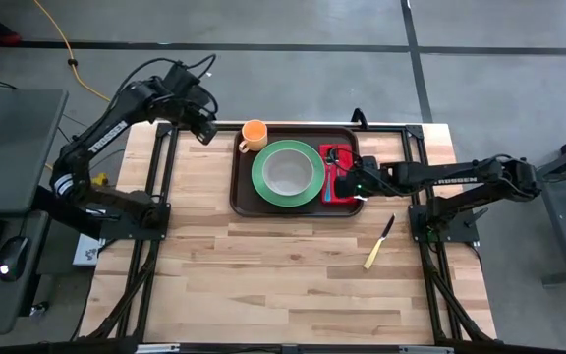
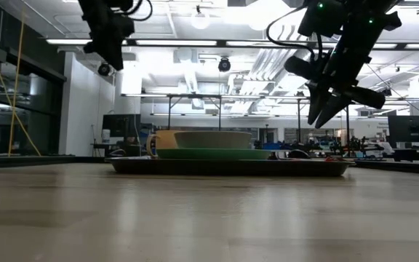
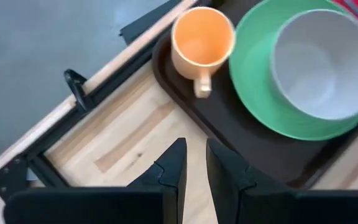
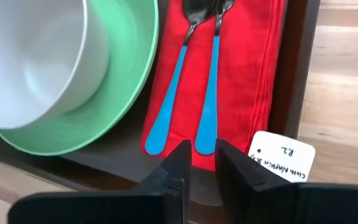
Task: Set up tray
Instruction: Put the blue spoon on the red table napkin to right of the green plate
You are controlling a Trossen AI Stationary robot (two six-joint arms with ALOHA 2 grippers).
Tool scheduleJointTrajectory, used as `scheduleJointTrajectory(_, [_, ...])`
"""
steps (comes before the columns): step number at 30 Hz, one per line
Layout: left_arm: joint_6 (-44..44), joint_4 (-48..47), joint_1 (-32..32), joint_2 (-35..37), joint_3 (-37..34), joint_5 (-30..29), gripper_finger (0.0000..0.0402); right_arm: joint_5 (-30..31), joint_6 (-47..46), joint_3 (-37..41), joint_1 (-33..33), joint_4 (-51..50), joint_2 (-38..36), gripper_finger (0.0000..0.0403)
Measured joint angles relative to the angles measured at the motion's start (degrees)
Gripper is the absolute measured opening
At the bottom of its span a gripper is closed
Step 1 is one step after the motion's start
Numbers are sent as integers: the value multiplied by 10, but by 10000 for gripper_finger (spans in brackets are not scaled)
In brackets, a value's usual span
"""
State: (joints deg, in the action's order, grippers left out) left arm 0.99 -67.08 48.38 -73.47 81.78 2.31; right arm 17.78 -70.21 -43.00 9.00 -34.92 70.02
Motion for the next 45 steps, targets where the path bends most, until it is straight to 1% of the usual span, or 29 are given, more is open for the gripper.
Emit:
scheduleJointTrajectory(8, [-5,-45,0,38,0,37,92,-24,2,0,20,9,0,58])
scheduleJointTrajectory(15, [-19,-59,0,61,0,63,92,-41,71,0,58,62,0,50])
scheduleJointTrajectory(20, [-19,-52,0,87,0,64,92,-50,99,0,85,63,1,43])
scheduleJointTrajectory(22, [-19,-35,0,104,-6,65,92,-53,111,0,93,65,1,42])
scheduleJointTrajectory(23, [-19,-20,0,117,-15,76,92,-54,115,0,97,65,1,41])
scheduleJointTrajectory(26, [-28,34,0,164,-62,131,92,-58,125,0,103,65,1,42])
scheduleJointTrajectory(28, [-38,65,0,197,-99,151,92,-60,129,0,106,65,1,41])
scheduleJointTrajectory(33, [-73,98,0,269,-180,157,92,-58,129,0,106,80,2,41])
scheduleJointTrajectory(36, [-89,129,0,312,-224,175,92,-64,137,0,107,105,13,41])
scheduleJointTrajectory(41, [-115,167,0,374,-284,199,92,-89,150,0,106,148,54,41])
scheduleJointTrajectory(45, [-120,177,0,413,-319,222,92,-98,152,0,106,163,87,36])
